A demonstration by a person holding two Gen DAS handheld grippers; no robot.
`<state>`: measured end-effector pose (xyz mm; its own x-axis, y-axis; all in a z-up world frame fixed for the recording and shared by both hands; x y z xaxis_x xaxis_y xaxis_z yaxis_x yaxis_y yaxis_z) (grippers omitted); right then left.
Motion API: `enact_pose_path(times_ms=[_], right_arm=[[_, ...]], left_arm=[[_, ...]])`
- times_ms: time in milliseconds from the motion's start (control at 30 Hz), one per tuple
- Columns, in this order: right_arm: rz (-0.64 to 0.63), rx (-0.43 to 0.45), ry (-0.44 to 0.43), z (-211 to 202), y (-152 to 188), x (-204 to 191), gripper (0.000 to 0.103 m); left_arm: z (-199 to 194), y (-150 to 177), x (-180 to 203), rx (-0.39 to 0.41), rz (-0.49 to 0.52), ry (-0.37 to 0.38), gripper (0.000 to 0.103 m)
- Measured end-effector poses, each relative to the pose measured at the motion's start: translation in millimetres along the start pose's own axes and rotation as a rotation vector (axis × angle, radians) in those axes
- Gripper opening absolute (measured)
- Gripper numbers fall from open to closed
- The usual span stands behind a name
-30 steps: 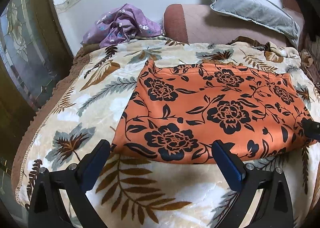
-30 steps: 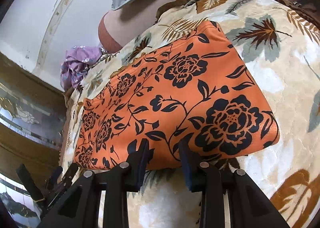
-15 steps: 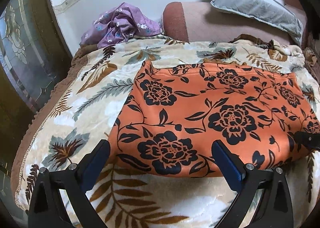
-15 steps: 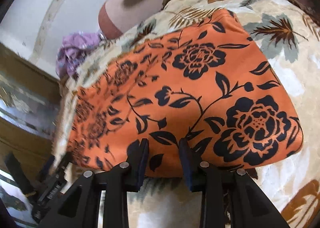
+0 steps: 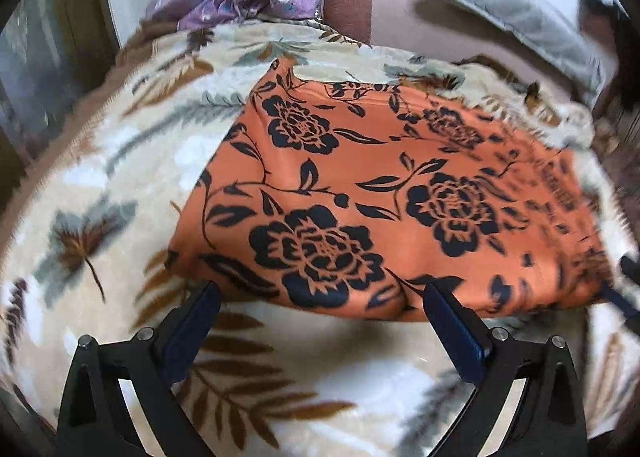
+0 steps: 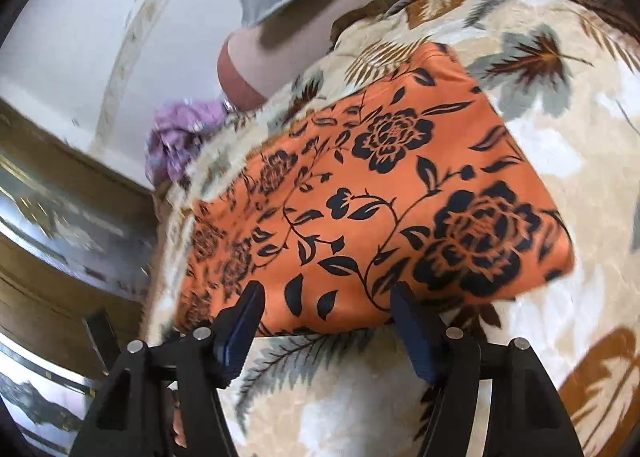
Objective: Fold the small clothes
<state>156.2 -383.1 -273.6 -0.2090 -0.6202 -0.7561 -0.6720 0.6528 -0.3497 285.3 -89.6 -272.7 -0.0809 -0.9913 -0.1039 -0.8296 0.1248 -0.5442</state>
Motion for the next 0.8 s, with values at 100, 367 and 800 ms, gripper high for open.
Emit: enact_pose_path(times_ms=[100, 367, 800], right_arm=[[0.082, -0.013, -0.032, -3, 10, 12, 0.069], [0.250, -0.032, -0.087, 12, 21, 41, 0.069], [0.311, 0.160, -0.149, 41, -9, 63, 0.069]], left_arm=[[-4, 0, -1, -0.006, -0.019, 0.043, 0.102], [19, -3, -6, -0.164, -0.158, 0.320, 0.102], [64, -13, -30, -0.134, -0.495, 0.553, 0.082]])
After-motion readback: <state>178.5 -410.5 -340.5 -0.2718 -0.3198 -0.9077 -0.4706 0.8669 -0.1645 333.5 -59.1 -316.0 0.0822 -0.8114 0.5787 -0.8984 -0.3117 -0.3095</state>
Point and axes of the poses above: each gripper's, at about its wrist camera, not at the fingertips, and z roughly the way its jaws point, x to its right, y to its underside, the point moved 1 cm from there along z, roughly the way its jaws point, and after that the axes turned 11 degrees about -y, right-handed, at the moved point
